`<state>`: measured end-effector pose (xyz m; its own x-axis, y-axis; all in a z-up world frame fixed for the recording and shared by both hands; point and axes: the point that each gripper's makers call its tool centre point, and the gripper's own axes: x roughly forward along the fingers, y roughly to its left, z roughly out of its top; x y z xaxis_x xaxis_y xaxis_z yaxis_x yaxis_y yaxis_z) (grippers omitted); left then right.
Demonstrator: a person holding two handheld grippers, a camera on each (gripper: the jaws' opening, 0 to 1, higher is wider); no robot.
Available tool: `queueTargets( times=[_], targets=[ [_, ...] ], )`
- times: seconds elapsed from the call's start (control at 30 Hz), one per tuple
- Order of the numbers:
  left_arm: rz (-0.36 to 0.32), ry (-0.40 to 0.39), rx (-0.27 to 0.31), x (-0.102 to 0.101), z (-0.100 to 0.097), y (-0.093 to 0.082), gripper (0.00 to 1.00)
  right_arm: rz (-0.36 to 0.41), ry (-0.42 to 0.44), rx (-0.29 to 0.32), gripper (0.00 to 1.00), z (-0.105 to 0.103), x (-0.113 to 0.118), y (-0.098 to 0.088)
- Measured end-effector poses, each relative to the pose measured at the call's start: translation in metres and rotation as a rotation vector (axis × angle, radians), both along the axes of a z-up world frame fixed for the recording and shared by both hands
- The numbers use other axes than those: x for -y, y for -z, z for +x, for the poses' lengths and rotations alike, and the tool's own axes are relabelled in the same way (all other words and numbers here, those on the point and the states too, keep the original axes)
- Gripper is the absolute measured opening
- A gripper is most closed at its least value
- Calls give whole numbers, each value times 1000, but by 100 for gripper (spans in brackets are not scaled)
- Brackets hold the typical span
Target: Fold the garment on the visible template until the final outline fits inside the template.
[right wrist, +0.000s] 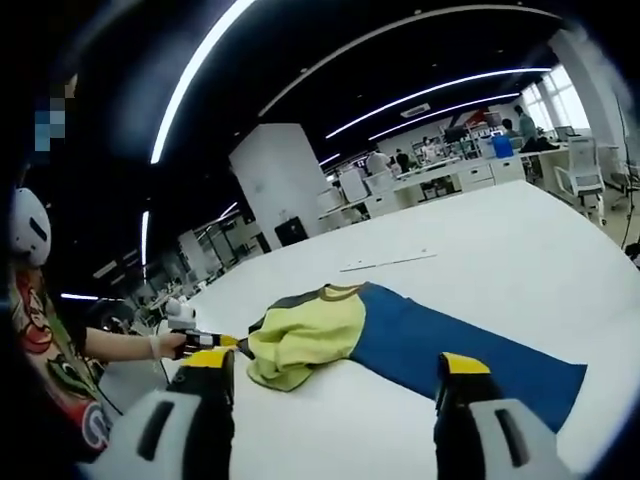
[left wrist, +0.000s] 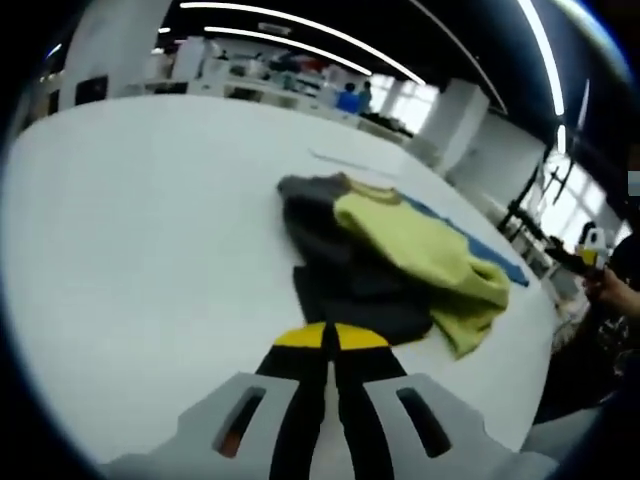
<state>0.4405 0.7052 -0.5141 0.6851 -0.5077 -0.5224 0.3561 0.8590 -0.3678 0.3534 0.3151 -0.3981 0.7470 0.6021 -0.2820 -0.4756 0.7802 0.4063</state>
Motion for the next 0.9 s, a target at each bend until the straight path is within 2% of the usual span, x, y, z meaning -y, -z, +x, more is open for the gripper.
queueTargets(
  times=[0.07, 0.33, 0.43, 0.53, 0.63, 0.7, 0.9],
  targets=[
    [-28, -9, 2, 0, 2, -6, 0, 2, 1, -1, 82, 0, 0, 0],
    [-54, -10, 6, 2, 4, -14, 0, 9, -1, -1, 81, -2, -2, 1],
    [-88, -22, 24, 4, 7, -25, 0, 20, 4, -1, 81, -2, -4, 2],
    [-120, -31, 54, 6, 12, -45, 0, 24, -4, -4, 81, -6, -7, 2],
    [-123, -14, 90, 10, 17, -63, 0, 24, -10, 11, 81, -11, -9, 1],
    [-125, 0, 110, 15, 23, -75, 0, 52, 0, 26, 81, -14, -8, -2],
    [-162, 49, 167, 43, 44, -113, 0, 83, 26, 37, 80, -18, -1, 0]
  ],
)
